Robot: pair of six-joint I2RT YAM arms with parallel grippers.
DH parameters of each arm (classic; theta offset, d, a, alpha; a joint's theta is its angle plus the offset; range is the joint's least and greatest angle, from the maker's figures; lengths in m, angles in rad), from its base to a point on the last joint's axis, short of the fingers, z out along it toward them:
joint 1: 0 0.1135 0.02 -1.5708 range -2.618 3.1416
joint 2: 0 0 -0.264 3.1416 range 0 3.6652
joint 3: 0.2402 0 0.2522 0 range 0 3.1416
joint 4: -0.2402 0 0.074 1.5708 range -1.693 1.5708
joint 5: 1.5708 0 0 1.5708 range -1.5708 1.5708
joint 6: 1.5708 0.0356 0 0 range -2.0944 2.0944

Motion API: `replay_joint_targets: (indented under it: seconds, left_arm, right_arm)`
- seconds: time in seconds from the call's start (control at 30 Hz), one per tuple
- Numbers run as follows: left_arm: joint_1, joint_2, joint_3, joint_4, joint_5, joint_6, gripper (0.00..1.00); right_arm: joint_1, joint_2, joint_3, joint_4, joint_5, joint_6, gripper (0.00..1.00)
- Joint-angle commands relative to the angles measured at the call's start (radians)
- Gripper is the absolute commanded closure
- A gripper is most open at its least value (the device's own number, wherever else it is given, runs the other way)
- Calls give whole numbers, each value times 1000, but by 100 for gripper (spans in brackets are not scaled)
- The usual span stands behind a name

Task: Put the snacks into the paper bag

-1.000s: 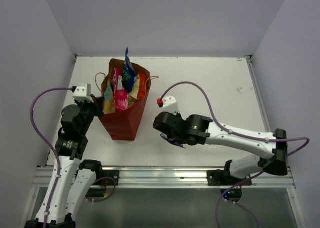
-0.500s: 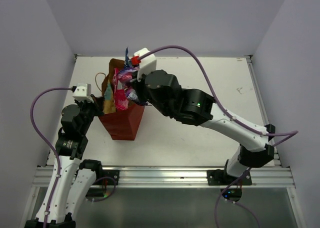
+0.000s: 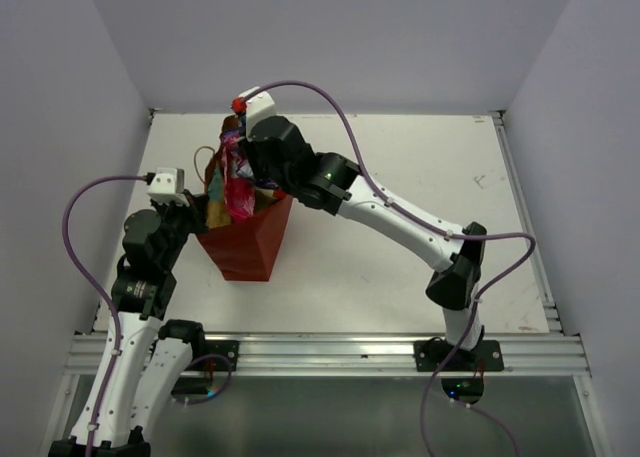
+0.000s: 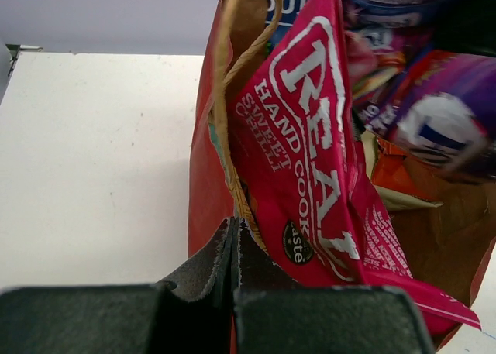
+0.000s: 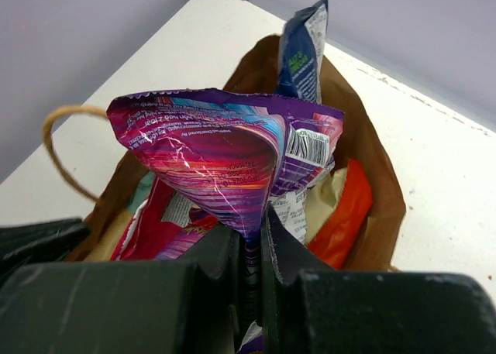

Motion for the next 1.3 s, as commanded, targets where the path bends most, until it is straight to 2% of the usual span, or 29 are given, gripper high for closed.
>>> replay_joint_targets:
  seconds: [0.0,0.1,0.17,0.4,0.6,0.67,0.7,0.73,0.77,0.8,0.83,1.03,1.13,1.27]
  left_arm:
    - [-12,-12,2,40,23,11,100]
    - [-12,-14,0,38,20,11,100]
    - [-13,-14,2,38,22,13,100]
    - [-12,-14,0,40,23,11,100]
    - [-12,-12,3,38,8,8,100]
    - [-12,-9,3,38,10,8,100]
    - [-12,-8,3,38,11,6,100]
    - [-12,-8,5,38,11,8,100]
    - [-12,-6,3,38,10,6,100]
    - [-12,-4,3,38,13,6,100]
    - [-12,-4,3,40,11,6,100]
    - [-12,-1,3,38,13,8,100]
    - [-12,-1,3,38,13,8,100]
    - [-13,0,3,40,16,9,100]
  right_arm:
    - [-18,54,108,118,-53,-16,100]
    - [-26,133,183,83,-74,2,100]
    - [-24,147,168,71,-92,17,100]
    - [-10,40,-126,138,-88,77,100]
    - [36,-21,-219,114,-33,45,99]
    - [37,-21,-219,114,-33,34,87]
    - [37,-20,-214,117,-36,30,75]
    - [37,-21,-209,120,-49,24,48]
    - [39,-23,-202,121,-56,13,34]
    - [43,-28,-176,120,-57,7,14]
    - [46,-35,-164,121,-57,-4,1]
    - [109,-228,-169,158,21,-88,1]
    - [134,-328,-222,135,59,-79,1]
    - [135,-428,-384,103,133,-13,1]
